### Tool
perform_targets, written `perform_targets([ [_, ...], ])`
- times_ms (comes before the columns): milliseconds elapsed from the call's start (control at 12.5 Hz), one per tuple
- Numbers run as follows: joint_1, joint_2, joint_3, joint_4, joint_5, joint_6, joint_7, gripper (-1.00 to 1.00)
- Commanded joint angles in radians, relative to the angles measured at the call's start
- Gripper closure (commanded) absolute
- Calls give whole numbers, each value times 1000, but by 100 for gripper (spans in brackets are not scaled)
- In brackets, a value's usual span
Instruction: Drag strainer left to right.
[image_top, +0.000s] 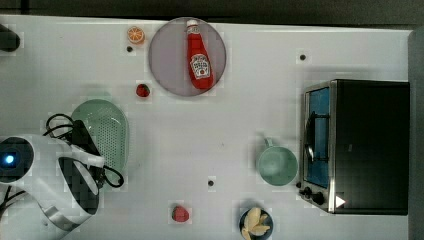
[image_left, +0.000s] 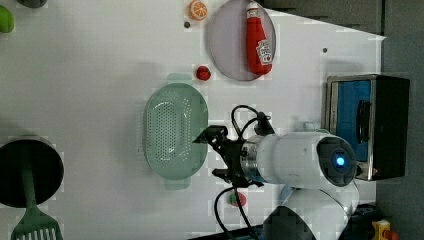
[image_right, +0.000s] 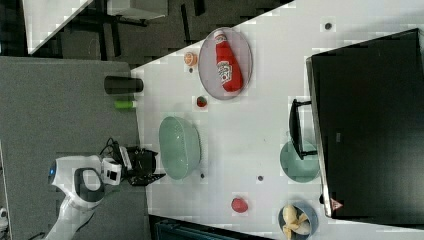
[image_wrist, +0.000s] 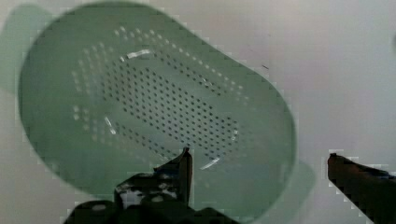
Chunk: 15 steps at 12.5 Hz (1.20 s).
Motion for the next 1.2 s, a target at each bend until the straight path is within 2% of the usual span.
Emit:
perform_targets([
  [80,-20,87,-11,24,-24,83,257,-100],
  [400,-5,230,-34,27,-119,216,418,-100],
  [560,9,281,-61,27,-171,260,435,-100],
  [1200,29,350,-158,23,-187,339,435,-100],
])
